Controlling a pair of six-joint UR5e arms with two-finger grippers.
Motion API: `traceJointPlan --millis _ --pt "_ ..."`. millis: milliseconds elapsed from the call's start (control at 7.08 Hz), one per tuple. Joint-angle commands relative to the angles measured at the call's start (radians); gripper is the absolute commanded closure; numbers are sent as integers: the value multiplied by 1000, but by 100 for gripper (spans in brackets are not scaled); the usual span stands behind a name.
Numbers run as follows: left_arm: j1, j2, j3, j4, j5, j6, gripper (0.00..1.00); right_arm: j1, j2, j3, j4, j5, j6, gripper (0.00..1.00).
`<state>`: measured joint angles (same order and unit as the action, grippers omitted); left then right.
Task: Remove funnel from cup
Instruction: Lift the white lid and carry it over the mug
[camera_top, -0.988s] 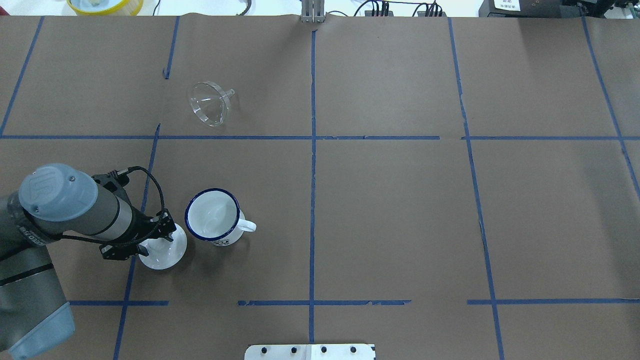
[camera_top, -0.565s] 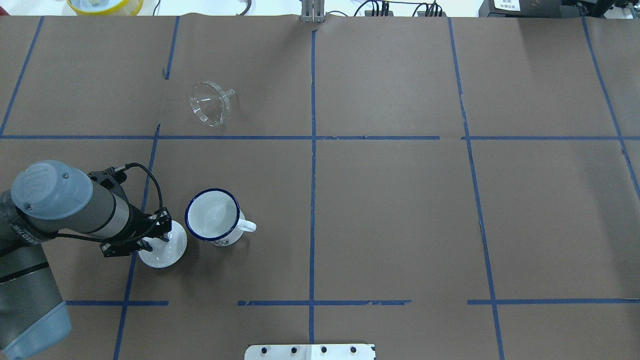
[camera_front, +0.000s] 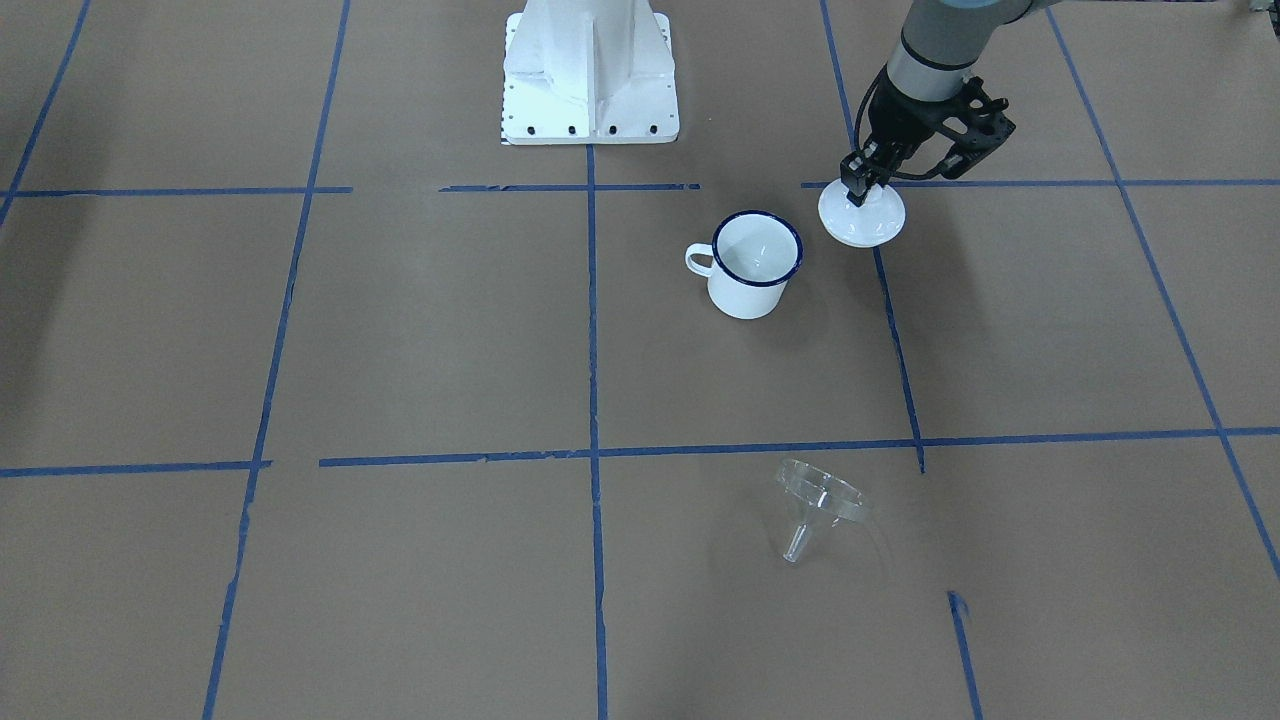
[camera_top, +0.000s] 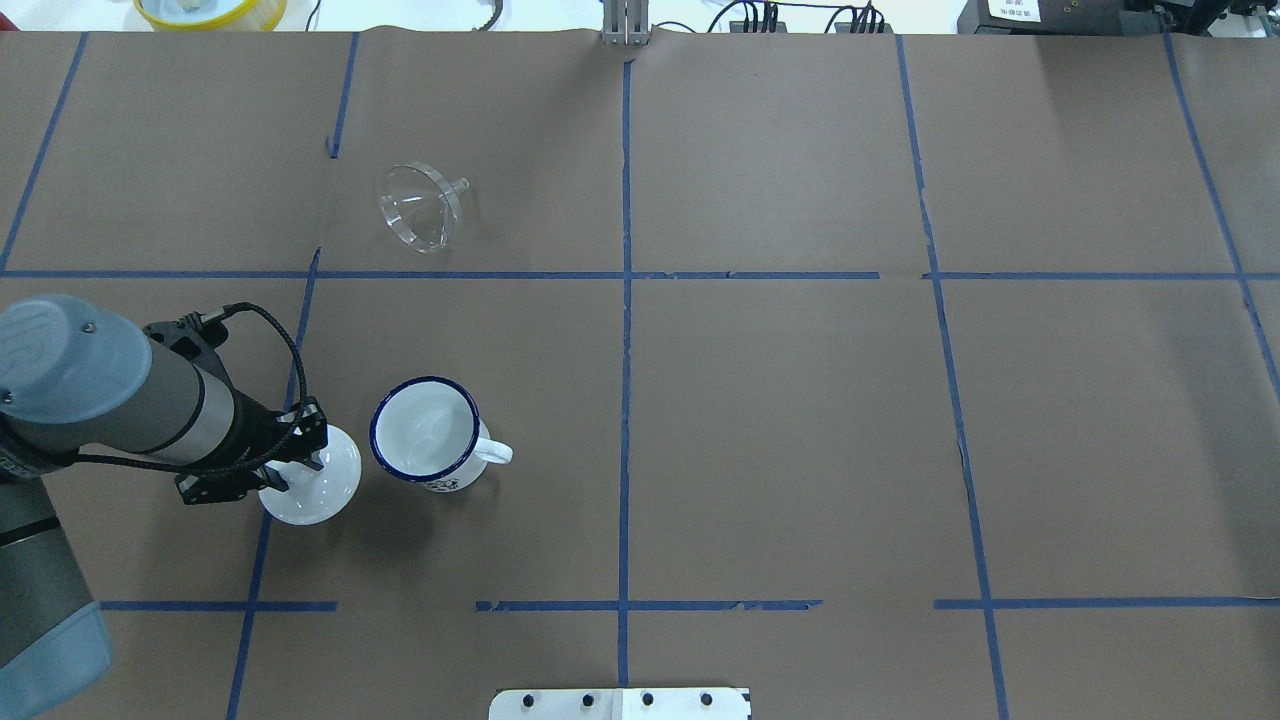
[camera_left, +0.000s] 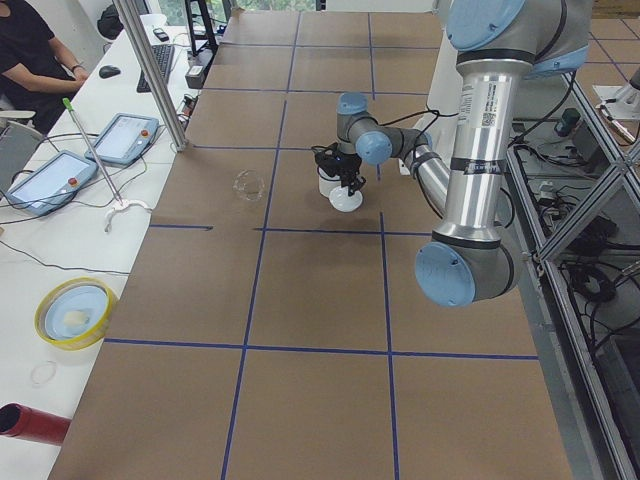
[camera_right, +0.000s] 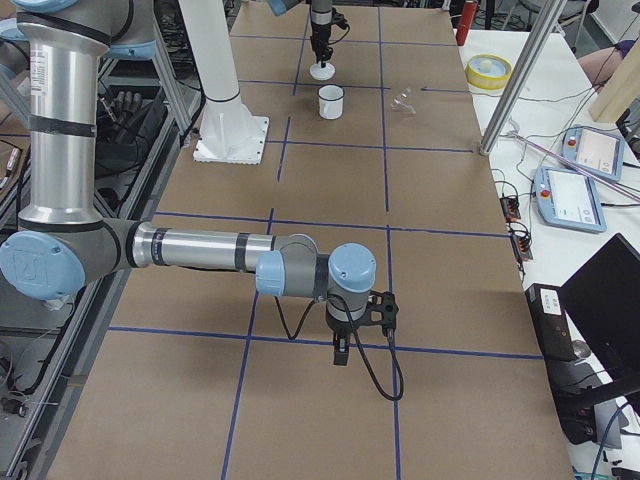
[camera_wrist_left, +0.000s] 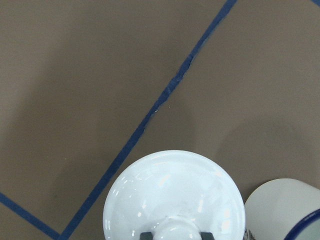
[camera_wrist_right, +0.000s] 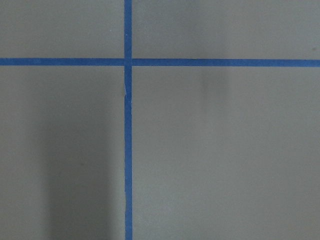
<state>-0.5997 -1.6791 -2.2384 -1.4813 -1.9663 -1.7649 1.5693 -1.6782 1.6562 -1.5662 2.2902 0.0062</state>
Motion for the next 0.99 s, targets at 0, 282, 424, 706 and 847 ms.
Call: traceJointPlan --millis 0,282,424,706,847 --pt "-52 -137 -29 150 -2 2 100 0 0 0 0 0 0 0" --pt "-48 -342 37 283 -3 -2 100 0 0 0 0 0 0 0" --pt "-45 -378 95 277 -11 -1 100 0 0 0 0 0 0 0" --pt "-40 -378 184 178 -12 9 100 0 0 0 0 0 0 0" --pt "-38 -378 192 168 -16 10 100 0 0 -1 0 0 0 0"
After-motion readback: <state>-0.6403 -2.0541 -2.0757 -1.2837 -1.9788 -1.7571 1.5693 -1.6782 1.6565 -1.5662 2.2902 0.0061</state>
